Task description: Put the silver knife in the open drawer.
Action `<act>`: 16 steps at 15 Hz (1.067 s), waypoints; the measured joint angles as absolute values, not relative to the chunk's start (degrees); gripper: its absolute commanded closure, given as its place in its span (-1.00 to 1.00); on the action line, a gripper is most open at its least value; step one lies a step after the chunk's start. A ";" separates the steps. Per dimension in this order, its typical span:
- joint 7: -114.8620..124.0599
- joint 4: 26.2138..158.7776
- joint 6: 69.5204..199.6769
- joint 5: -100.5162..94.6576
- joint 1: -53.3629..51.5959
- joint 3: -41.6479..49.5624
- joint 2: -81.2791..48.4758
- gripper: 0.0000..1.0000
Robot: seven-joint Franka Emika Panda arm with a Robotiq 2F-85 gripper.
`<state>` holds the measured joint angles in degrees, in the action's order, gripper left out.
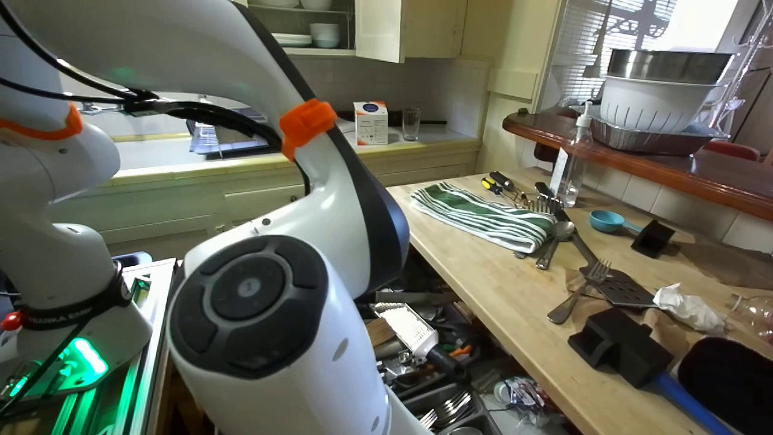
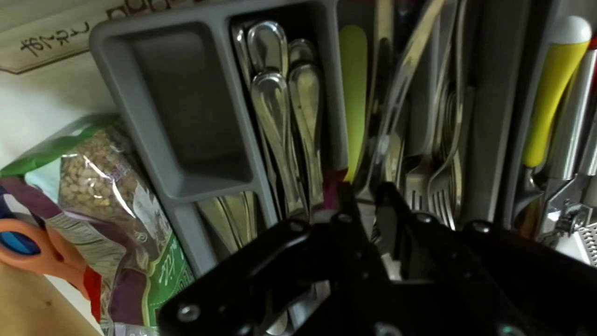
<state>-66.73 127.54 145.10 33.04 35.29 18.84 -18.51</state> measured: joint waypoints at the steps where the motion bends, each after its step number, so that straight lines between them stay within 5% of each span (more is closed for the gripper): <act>1: -67.85 126.12 145.30 33.32 36.24 17.76 -19.80 0.91; 15: -73.25 116.57 155.26 34.42 45.19 3.37 -32.85 0.91; 16: -73.43 116.49 155.26 34.29 45.82 2.91 -33.08 0.15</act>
<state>-73.43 116.49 155.26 34.29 45.82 2.91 -33.08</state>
